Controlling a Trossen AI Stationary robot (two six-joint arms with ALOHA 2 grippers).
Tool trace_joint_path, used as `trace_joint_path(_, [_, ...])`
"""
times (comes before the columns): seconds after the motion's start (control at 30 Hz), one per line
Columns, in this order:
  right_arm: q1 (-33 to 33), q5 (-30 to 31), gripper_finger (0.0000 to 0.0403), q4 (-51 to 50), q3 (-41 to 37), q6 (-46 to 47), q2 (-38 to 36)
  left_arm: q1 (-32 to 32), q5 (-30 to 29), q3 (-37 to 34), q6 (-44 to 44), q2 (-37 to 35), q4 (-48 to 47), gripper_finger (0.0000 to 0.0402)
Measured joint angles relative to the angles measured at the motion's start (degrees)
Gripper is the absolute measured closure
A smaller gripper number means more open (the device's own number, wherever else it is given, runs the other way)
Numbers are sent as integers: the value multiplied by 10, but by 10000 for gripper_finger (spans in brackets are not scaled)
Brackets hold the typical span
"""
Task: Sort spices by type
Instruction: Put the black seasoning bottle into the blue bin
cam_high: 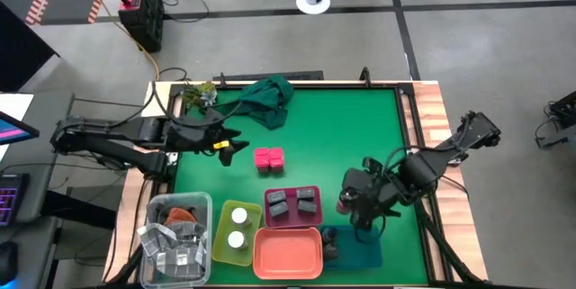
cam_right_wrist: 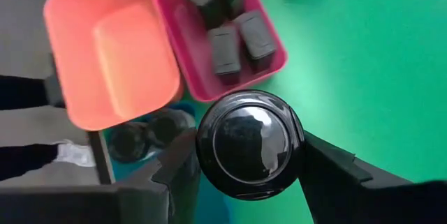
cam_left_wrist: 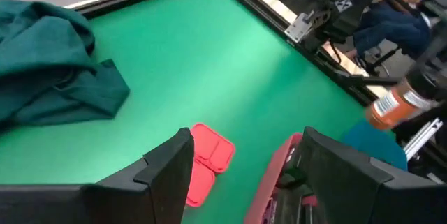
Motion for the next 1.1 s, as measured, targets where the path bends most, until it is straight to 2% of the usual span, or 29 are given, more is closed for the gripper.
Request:
trace_joint_path(0.27, [75, 0, 178, 19, 0, 40, 4, -50, -73, 0, -51, 1, 29, 153])
trace_joint_path(0.5, [101, 5, 178, 35, 0, 73, 5, -96, -120, 0, -93, 1, 31, 153])
trace_joint_path(0.6, [104, 7, 178, 67, -25, 73, 4, -102, -123, 0, -95, 1, 30, 153])
trace_joint_path(0.73, [100, -41, 178, 93, -58, 107, 6, -116, -117, 0, -95, 1, 20, 153])
trace_joint_path(1.0, [155, -39, 178, 174, -142, 171, 6, -136, -115, 0, -86, 2, -8, 153])
trace_joint_path(1.1, [163, -19, 178, 177, -172, 177, 5, -133, -115, 0, -83, 2, -17, 153])
